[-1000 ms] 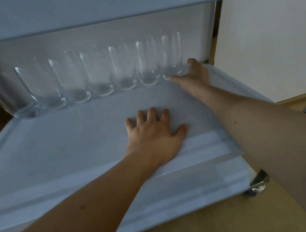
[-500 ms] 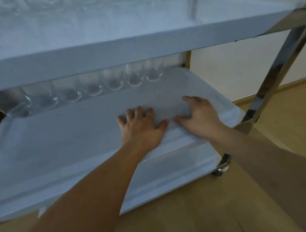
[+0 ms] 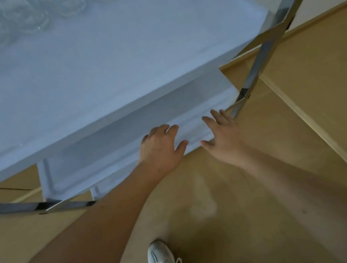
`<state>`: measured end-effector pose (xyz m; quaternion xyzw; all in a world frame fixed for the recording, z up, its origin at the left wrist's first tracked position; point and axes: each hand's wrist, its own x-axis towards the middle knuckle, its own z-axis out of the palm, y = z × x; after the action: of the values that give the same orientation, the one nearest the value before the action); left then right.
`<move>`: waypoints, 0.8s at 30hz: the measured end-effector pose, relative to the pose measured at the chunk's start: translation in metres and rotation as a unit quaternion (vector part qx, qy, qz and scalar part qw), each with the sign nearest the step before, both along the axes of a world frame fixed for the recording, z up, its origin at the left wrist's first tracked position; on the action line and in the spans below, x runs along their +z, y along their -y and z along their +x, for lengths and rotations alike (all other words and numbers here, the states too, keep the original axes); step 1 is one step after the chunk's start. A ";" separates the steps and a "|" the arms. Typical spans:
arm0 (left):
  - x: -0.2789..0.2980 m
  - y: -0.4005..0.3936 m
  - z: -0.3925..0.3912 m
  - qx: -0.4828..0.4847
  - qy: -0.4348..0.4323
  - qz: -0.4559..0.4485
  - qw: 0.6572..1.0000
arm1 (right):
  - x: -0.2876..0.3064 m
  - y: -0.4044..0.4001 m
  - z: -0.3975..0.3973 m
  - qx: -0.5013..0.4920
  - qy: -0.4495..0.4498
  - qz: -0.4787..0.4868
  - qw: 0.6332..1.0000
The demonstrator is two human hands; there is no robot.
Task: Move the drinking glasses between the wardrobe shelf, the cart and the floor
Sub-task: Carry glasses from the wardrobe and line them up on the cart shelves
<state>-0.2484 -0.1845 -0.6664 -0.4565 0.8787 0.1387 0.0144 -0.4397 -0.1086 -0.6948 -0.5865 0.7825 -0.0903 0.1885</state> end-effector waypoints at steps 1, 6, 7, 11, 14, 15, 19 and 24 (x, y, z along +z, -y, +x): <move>0.017 -0.008 0.002 -0.002 0.006 0.006 1.000 | 0.016 -0.008 0.001 -0.004 0.002 0.006 1.000; 0.144 -0.033 -0.004 -0.024 0.019 0.023 0.999 | 0.138 -0.045 -0.005 -0.028 0.033 0.017 0.999; 0.178 -0.033 -0.010 -0.036 0.021 0.011 0.999 | 0.172 -0.049 -0.011 -0.030 0.037 0.011 0.999; 0.314 -0.030 -0.046 -0.079 0.018 -0.057 0.995 | 0.305 -0.055 -0.041 -0.037 0.020 -0.038 0.998; 0.421 -0.037 -0.086 -0.116 -0.002 -0.120 0.986 | 0.416 -0.067 -0.071 -0.052 -0.007 -0.086 0.995; 0.454 -0.042 -0.099 -0.126 -0.011 -0.134 0.983 | 0.449 -0.073 -0.079 -0.059 -0.008 -0.099 0.993; 0.558 -0.074 -0.147 -0.148 -0.083 -0.172 0.970 | 0.564 -0.111 -0.113 -0.089 -0.031 -0.153 0.984; 0.628 -0.118 -0.199 -0.169 -0.144 -0.171 0.960 | 0.647 -0.174 -0.151 -0.128 -0.081 -0.196 0.969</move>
<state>-0.4469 -0.0664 -0.0389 -0.2719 0.9465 0.0463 -0.1672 -0.5909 0.0657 -0.0483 -0.5122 0.8308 -0.2176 -0.0079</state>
